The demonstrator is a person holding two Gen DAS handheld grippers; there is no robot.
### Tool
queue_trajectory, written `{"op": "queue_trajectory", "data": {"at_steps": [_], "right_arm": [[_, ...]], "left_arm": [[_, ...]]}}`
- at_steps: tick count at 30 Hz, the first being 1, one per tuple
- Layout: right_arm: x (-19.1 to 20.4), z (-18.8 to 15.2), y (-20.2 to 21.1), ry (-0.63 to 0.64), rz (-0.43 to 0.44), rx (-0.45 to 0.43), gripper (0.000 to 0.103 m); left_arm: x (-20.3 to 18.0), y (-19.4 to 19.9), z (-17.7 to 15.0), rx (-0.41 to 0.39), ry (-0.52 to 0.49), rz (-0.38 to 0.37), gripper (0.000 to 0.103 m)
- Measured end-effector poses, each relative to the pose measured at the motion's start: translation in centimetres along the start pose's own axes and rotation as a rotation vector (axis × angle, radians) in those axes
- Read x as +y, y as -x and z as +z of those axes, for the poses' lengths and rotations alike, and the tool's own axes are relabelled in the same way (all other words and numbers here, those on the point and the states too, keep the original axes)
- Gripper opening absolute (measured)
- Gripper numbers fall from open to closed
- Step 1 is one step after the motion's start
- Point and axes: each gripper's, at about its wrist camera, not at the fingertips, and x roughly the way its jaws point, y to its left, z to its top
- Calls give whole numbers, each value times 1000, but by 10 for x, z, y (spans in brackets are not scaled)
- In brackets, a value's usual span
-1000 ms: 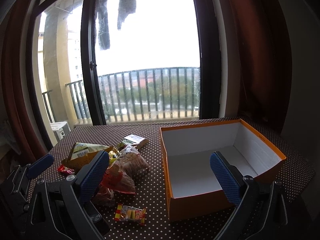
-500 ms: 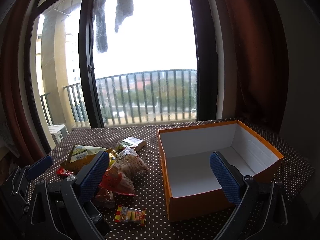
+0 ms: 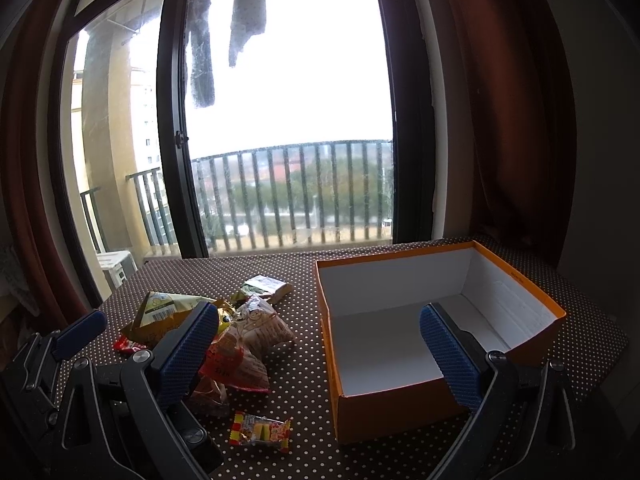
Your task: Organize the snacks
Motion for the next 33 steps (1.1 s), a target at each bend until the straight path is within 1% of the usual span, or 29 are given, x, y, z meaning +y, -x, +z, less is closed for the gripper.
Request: {"op": "queue_trajectory", "data": {"at_steps": [9, 17, 22, 28, 33], "right_arm": [[1, -2, -1, -3, -2, -3, 102], [10, -10, -8, -2, 5, 10, 102], [22, -18, -14, 8, 22, 17, 100], [38, -31, -28, 23, 54, 39, 100], [49, -44, -44, 22, 64, 81, 99]], "left_arm": [[1, -1, -3, -1, 2, 7, 97], [11, -4, -12, 7, 10, 37, 97], [20, -6, -21, 11, 14, 57, 97], [33, -17, -34, 46, 19, 66, 97], [43, -33, -45, 91, 18, 72, 97]]}}
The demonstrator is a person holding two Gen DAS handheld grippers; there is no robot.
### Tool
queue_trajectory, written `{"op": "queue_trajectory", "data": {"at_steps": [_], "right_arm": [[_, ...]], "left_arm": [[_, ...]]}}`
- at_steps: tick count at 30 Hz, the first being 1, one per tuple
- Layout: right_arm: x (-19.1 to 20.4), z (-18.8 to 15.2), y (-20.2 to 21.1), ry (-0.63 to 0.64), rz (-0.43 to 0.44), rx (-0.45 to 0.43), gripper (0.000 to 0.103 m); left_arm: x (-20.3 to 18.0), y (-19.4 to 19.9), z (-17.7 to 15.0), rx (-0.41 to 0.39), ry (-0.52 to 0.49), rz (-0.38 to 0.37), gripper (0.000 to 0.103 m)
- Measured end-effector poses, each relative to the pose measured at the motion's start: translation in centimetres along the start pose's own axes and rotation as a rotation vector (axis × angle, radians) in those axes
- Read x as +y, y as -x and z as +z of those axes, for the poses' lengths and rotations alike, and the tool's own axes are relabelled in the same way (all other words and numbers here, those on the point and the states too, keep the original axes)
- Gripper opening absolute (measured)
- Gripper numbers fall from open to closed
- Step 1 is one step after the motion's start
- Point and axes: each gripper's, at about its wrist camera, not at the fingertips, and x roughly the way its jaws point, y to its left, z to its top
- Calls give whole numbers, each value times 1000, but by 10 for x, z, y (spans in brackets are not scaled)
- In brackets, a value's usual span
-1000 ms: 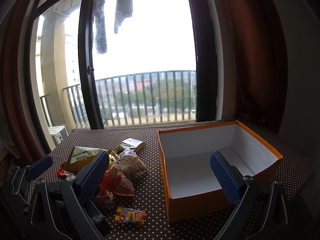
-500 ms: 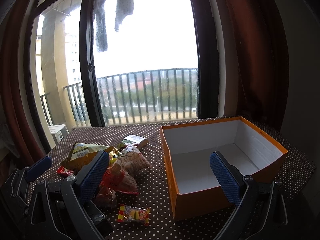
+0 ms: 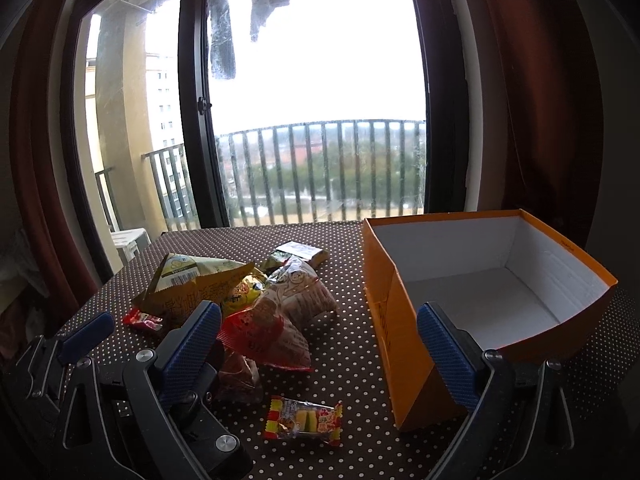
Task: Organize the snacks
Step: 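Move the right gripper to the striped candy packet and close on it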
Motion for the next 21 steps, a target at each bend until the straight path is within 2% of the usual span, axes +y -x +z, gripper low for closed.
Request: {"op": "queue_trajectory", "data": {"at_steps": [10, 15, 21], "right_arm": [[19, -31, -36, 10, 17, 92, 97], [21, -49, -51, 6, 8, 145, 96], [19, -66, -67, -6, -9, 206, 96]], "left_arm": [[11, -32, -29, 87, -23, 9, 97], [13, -45, -45, 147, -18, 12, 97], [12, -56, -60, 184, -23, 14, 97]]}}
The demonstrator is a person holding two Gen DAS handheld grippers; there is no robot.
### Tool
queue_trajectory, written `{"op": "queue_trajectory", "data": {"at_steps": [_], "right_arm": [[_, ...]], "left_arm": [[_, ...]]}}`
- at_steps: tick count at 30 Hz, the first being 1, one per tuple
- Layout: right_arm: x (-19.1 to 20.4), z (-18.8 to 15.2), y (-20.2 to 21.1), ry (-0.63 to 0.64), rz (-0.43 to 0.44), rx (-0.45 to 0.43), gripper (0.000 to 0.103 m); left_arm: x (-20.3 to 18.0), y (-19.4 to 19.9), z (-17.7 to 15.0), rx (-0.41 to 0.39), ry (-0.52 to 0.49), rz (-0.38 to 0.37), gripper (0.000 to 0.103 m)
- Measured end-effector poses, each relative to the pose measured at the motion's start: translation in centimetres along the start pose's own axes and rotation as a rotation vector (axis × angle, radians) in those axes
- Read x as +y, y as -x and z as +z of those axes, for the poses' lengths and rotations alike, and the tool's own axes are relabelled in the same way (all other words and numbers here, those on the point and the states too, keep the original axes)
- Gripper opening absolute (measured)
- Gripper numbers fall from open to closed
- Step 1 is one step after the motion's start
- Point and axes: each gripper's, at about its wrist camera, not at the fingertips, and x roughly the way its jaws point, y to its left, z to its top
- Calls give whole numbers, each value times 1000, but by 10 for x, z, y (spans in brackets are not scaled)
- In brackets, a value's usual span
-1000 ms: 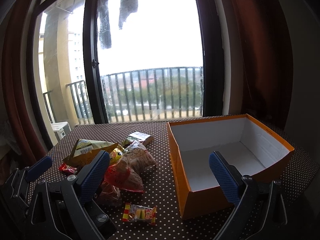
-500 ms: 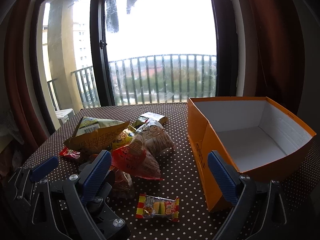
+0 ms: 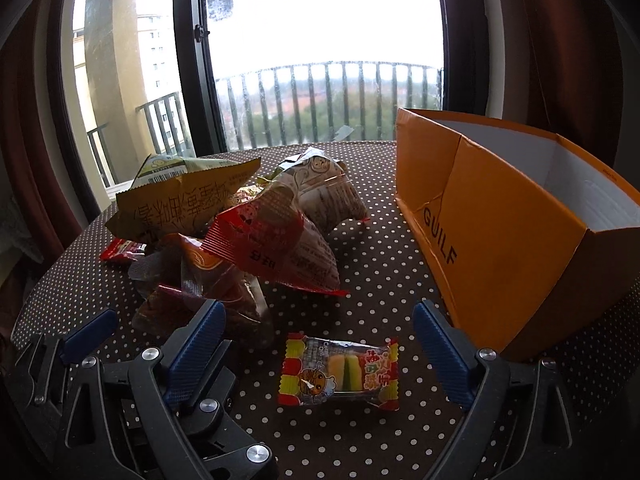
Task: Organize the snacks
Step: 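Move the right gripper to the striped candy packet and close on it, then lift the candy packet with the right gripper while the left gripper grasps the orange bag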
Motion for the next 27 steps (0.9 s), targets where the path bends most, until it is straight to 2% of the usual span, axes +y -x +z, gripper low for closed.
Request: {"op": "queue_trajectory", "data": {"at_steps": [11, 12, 17, 19, 27], "right_arm": [[-15, -16, -22, -49, -46, 96, 96], [-15, -16, -23, -53, -41, 96, 94], [-13, -14, -26, -50, 30, 117, 69], [-11, -13, -24, -34, -3, 111, 60], [-8, -7, -14, -21, 5, 85, 56]], "left_arm": [[-12, -15, -12, 50, -28, -15, 95], [-13, -16, -12, 53, -29, -19, 95], [-11, -18, -11, 82, -15, -45, 95], [-13, -16, -11, 73, -27, -23, 95], [-13, -7, -5, 39, -31, 7, 95]]}}
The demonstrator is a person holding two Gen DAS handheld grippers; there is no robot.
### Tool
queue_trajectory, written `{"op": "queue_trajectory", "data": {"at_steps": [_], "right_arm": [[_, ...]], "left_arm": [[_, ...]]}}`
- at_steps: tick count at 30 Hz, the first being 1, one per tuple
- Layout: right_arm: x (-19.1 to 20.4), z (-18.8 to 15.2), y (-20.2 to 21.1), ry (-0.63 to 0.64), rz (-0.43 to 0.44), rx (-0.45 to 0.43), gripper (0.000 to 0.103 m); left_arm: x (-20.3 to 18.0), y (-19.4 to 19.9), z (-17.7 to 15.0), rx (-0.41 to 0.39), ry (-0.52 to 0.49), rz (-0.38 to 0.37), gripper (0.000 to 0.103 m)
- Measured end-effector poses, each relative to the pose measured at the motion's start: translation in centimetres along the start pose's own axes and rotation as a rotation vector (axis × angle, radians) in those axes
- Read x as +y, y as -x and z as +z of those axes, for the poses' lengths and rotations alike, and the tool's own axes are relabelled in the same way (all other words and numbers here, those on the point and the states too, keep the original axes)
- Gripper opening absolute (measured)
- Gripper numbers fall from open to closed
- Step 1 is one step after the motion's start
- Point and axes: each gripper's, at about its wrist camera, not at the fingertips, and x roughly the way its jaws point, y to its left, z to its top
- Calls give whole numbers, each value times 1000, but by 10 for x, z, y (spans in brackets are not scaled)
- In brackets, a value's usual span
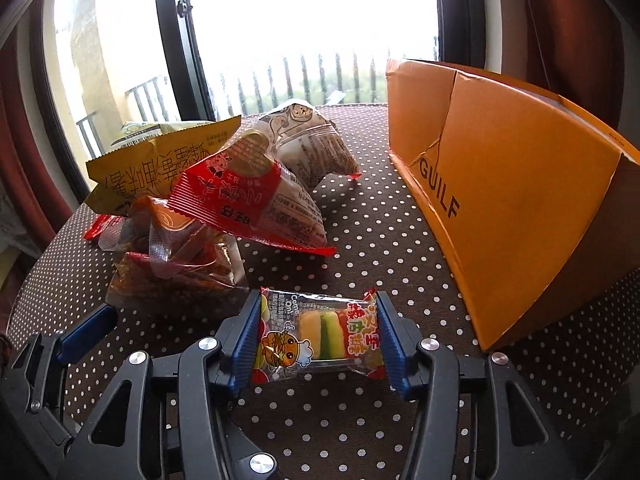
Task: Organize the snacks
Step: 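Lift the candy packet with the right gripper while the left gripper grasps the orange bag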
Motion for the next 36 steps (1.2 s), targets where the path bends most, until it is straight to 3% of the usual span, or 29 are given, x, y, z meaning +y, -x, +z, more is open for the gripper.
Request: {"op": "queue_trajectory", "data": {"at_steps": [15, 24, 33, 36], "right_arm": [[0, 38, 12, -19, 16, -72, 56], [1, 51, -6, -46, 4, -39, 56], [-3, 53, -29, -74, -21, 13, 56], [-3, 55, -35, -71, -22, 25, 56]], "left_arm": [[8, 12, 41, -64, -13, 41, 95], [15, -15, 55, -27, -38, 55, 95], [18, -41, 58, 46, -56, -2, 95], [17, -47, 57, 52, -64, -3, 86]]}}
